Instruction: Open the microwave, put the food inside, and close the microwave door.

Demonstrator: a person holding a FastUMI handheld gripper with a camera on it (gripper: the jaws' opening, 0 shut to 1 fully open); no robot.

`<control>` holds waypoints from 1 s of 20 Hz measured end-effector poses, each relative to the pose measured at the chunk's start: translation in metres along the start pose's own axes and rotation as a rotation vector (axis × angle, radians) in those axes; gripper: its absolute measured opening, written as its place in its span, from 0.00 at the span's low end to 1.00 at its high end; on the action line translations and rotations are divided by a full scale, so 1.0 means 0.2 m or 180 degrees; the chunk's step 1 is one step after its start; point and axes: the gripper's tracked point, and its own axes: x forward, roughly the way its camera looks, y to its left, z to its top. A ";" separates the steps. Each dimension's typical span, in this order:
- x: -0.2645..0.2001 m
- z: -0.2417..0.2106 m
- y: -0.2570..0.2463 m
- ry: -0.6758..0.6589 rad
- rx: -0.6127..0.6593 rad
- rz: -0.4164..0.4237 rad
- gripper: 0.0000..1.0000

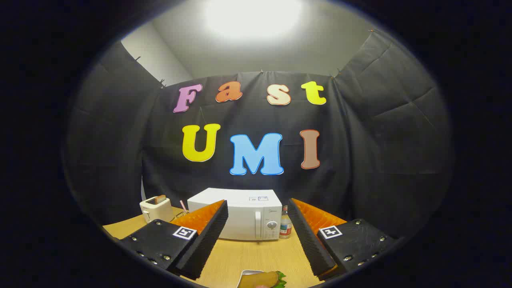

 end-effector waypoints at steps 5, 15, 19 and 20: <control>0.02 0.01 -0.01 -0.0015 0.0037 -0.0018 0.96; 0.08 0.02 0.03 -0.0059 0.0048 0.0065 0.96; 0.10 0.04 0.00 -0.0133 0.0044 -0.0002 0.96; 0.10 0.03 -0.01 -0.0121 0.0052 -0.0012 0.96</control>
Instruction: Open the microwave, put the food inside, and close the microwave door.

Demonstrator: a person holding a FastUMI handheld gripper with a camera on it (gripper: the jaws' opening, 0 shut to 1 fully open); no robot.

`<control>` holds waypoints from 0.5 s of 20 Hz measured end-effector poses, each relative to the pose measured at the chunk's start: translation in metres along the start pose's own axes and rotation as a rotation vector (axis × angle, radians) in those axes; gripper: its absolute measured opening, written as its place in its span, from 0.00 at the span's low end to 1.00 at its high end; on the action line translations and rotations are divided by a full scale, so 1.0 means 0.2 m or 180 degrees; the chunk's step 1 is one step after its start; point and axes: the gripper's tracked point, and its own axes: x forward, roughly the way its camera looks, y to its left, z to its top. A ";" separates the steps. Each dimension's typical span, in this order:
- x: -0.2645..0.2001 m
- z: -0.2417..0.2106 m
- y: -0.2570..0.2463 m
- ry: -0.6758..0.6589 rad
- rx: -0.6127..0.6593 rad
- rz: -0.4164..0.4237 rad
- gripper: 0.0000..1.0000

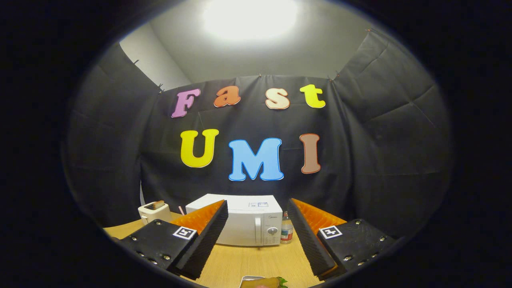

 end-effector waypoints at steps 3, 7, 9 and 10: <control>0.03 -0.02 -0.03 0.0022 -0.0030 -0.0045 0.96; 0.11 -0.08 -0.05 0.0039 -0.0052 -0.0083 0.96; 0.17 -0.14 -0.06 0.0062 -0.0061 -0.0101 0.96; 0.21 -0.18 -0.06 0.0088 -0.0054 -0.0092 0.96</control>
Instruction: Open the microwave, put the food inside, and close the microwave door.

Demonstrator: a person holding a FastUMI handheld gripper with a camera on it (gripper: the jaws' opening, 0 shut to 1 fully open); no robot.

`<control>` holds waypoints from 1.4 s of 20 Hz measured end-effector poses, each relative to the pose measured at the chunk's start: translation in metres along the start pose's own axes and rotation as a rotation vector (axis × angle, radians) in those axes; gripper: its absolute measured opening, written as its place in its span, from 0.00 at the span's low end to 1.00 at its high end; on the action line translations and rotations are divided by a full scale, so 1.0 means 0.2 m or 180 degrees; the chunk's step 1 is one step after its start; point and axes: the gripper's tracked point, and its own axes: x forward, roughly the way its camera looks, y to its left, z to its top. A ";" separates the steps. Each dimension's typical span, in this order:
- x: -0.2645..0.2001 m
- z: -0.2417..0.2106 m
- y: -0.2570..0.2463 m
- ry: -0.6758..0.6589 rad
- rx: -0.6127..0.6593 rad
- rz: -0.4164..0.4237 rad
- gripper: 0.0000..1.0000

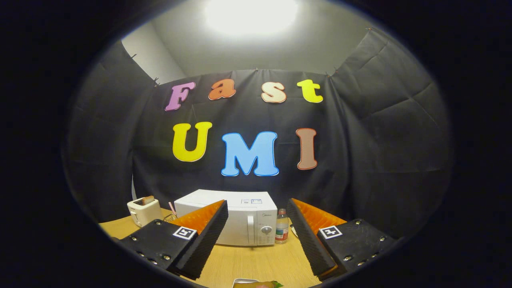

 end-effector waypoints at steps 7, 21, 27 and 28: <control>0.42 -0.35 0.04 0.0374 -0.0053 0.0145 0.96; 1.05 -0.92 0.06 0.1151 0.0007 0.0308 0.96; 1.14 -1.14 0.09 0.1517 0.0042 0.0394 0.70; 1.15 -1.17 0.09 0.1566 0.0043 0.0377 0.67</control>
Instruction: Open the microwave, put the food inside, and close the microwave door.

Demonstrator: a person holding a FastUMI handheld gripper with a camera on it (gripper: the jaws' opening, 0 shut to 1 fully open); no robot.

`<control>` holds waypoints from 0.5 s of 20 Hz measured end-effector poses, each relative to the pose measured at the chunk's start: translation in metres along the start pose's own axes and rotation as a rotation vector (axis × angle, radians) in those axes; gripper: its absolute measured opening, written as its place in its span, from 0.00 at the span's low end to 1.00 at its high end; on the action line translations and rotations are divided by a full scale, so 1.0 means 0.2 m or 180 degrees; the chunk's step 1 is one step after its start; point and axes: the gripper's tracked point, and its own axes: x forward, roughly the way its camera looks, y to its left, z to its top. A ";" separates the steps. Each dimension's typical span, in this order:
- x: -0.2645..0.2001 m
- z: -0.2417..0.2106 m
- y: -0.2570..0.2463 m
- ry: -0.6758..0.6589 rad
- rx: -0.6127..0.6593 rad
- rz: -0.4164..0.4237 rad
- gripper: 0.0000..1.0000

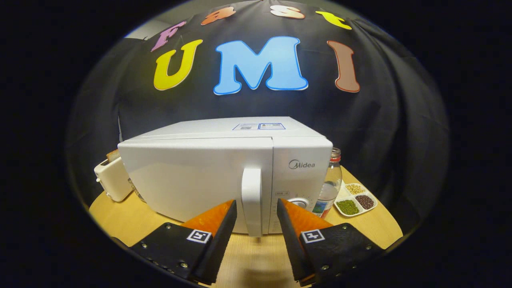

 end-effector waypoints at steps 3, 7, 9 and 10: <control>0.03 -0.03 0.02 0.0091 0.0038 0.0021 0.61; 0.06 -0.03 0.04 0.0147 0.0030 -0.0047 0.33; 0.06 -0.04 0.04 0.0188 -0.0026 -0.0042 0.29; 0.05 -0.03 0.04 0.0176 -0.0067 -0.0031 0.19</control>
